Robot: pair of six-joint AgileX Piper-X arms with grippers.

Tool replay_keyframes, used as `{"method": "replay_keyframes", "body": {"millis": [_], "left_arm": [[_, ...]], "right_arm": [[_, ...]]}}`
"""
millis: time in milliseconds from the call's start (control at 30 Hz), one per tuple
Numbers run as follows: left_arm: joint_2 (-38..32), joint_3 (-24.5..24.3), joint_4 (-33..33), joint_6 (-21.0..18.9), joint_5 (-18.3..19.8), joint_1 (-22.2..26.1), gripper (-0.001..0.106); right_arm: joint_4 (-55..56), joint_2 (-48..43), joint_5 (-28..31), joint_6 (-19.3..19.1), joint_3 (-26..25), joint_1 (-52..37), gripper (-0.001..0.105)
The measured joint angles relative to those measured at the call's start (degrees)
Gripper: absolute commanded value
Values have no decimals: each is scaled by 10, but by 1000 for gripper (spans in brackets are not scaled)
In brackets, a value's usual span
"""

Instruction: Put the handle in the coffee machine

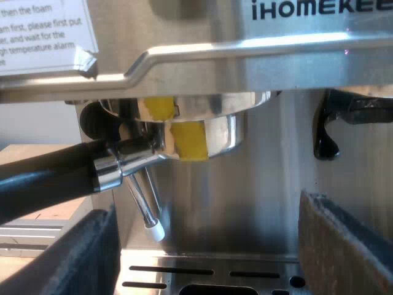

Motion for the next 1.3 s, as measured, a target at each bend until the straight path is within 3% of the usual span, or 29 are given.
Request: {"method": "replay_keyframes", "body": {"millis": [1300], "left_arm": [[4,1,-11,27,49,19,1]], "right_arm": [[0,0,0,2,0,0,63]]}}
